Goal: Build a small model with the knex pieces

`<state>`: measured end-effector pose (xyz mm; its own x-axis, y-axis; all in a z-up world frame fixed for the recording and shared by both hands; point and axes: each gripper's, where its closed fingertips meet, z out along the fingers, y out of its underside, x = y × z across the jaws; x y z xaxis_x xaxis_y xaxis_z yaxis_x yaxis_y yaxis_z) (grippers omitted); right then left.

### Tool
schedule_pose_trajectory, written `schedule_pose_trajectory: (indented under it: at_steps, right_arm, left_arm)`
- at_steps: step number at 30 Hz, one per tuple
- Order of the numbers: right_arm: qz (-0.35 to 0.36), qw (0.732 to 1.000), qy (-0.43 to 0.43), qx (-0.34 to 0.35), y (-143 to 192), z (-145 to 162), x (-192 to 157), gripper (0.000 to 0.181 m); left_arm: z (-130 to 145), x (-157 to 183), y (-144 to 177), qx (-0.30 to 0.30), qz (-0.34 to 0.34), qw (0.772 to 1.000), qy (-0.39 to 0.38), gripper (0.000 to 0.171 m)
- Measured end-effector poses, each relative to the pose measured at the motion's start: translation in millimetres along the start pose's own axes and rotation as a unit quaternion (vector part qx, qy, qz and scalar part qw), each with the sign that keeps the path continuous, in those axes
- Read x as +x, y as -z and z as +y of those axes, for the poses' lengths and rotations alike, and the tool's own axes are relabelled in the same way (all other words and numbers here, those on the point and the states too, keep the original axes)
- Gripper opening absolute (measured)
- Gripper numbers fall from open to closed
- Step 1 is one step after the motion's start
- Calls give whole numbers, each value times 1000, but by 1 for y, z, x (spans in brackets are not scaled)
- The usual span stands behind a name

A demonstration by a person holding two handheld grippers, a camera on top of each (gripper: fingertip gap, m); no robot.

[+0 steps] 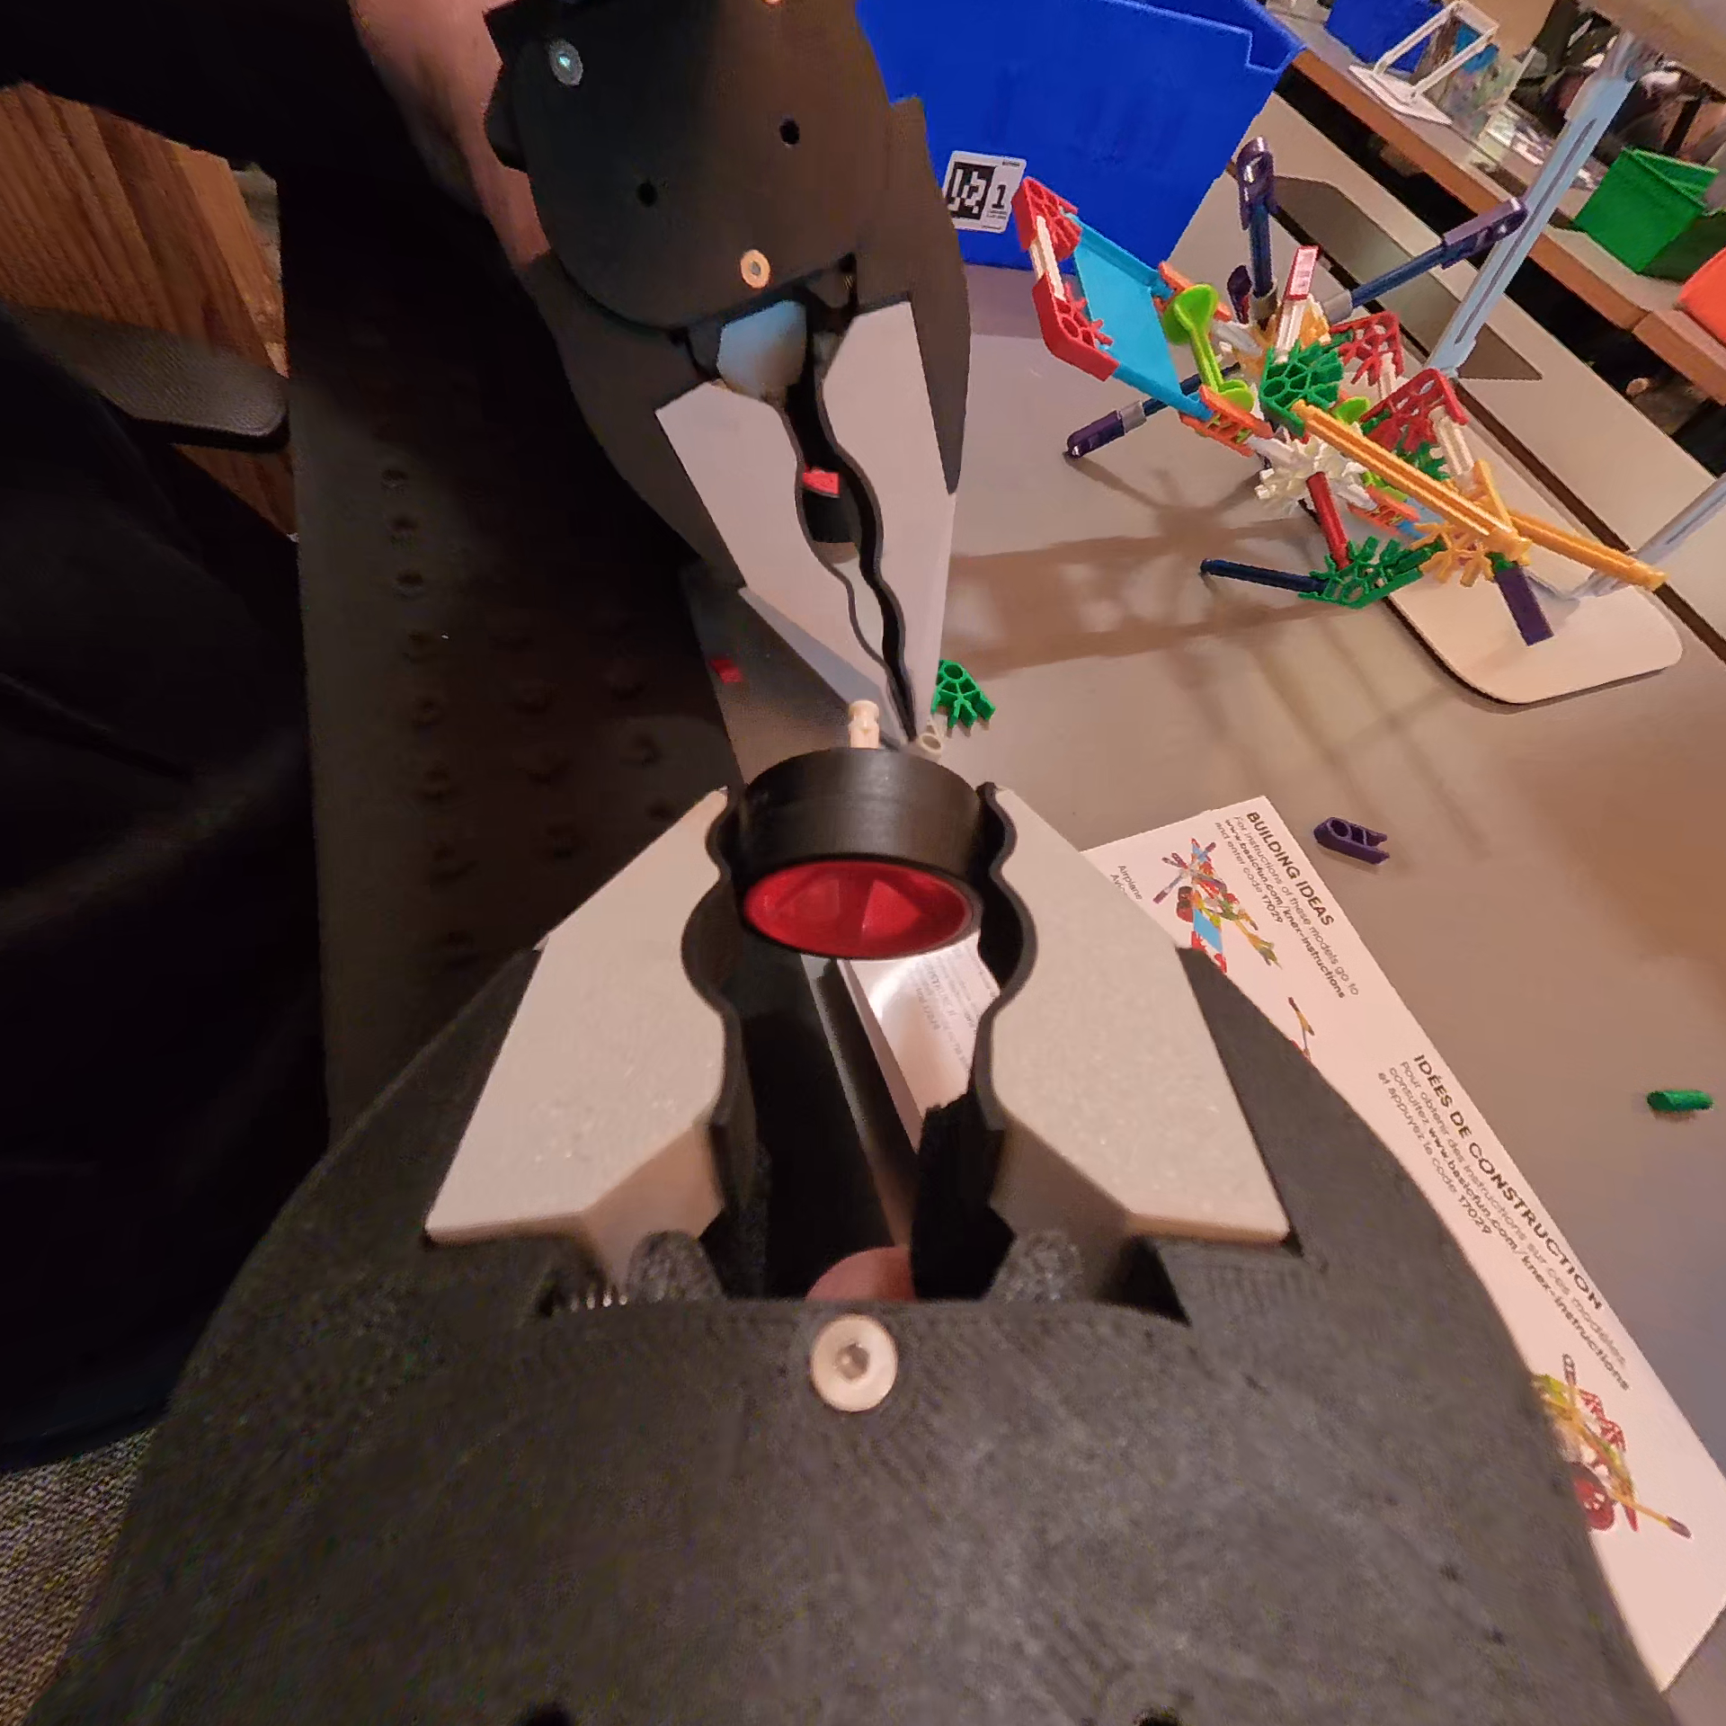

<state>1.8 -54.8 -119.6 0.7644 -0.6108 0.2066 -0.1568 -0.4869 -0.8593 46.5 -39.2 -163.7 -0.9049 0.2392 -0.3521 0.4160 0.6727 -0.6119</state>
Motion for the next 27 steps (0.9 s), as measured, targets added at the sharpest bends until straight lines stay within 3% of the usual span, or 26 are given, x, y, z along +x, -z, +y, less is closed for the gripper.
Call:
schedule_pose_trajectory:
  at_steps: [12,17,21,27]
  right_arm:
    - [12,1000,-2,-18,-4,3,3,47]
    - [14,1000,3,-27,-5,5,2,47]
    - [12,1000,1,-24,-5,5,2,47]
    - [9,1000,2,-21,-5,4,1,47]
  left_arm:
    - [0,-2,10,15,7,1000,6,0]
    - [8,-2,4,-14,9,1000,13,25]
    - [9,3,3,-27,34,999,32,19]
    - [4,11,7,-17,81,995,62,30]
